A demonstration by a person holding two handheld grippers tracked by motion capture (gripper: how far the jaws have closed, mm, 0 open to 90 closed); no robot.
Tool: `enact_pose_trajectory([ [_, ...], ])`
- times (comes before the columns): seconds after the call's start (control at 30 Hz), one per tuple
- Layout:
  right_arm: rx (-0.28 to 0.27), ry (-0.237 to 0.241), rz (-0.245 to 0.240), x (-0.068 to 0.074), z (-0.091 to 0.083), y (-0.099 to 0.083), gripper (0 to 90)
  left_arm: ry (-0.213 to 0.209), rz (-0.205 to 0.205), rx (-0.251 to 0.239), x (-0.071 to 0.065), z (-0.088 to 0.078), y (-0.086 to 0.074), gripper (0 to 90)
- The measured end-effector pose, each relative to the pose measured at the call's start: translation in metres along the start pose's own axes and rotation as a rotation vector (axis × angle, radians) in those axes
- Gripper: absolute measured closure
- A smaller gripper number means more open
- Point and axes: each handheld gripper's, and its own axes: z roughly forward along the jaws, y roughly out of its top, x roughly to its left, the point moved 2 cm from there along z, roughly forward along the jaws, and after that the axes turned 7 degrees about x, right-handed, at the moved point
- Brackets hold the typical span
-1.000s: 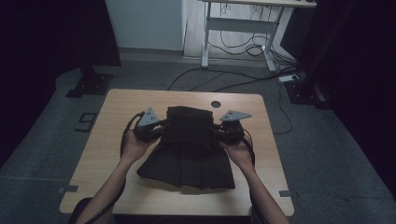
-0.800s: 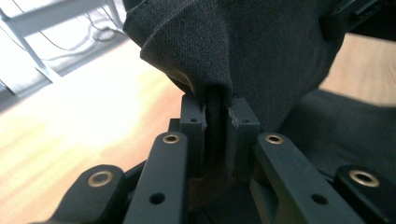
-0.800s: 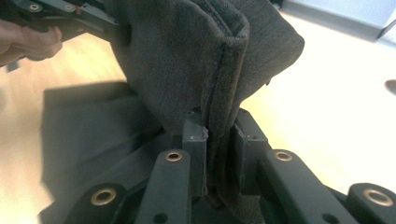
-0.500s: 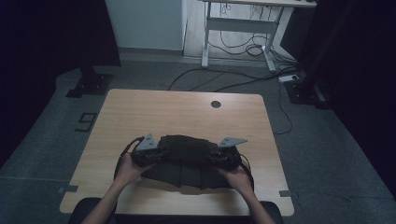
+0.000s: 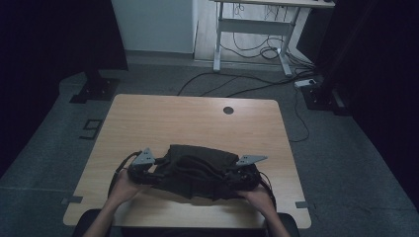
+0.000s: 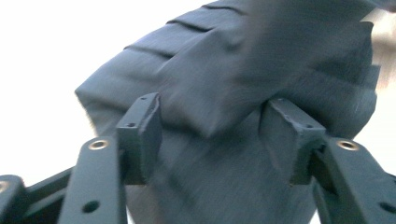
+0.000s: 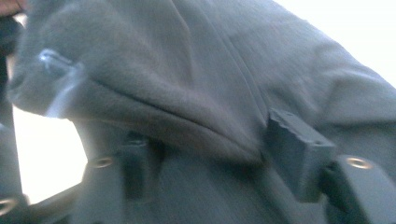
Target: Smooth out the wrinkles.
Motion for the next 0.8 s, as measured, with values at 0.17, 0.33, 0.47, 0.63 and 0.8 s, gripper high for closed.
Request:
enact_pose_trajectory([
  [0.17,0.041,-0.052,-0.017,-0.009,-0.021,-0.013,32.3,0.064,-0.065,0.002,0.015,-0.013,-0.008,30.4],
  [0.33,-0.01,-0.125,0.05,-0.018,-0.042,-0.011,28.4,0.074,-0.077,-0.025,0.011,-0.012,0.014,26.1],
  [0.47,-0.036,-0.135,0.052,-0.006,-0.035,0.005,21.9,0.035,-0.059,-0.021,-0.004,0.0,0.034,21.8],
  [0.63,-0.015,-0.12,0.037,0.016,-0.013,0.015,17.0,0.012,-0.032,0.054,-0.026,0.022,0.031,18.8],
  [0.8,0.031,-0.126,0.038,0.027,0.007,0.007,15.5,0.031,-0.07,0.104,-0.029,0.03,0.009,18.7],
])
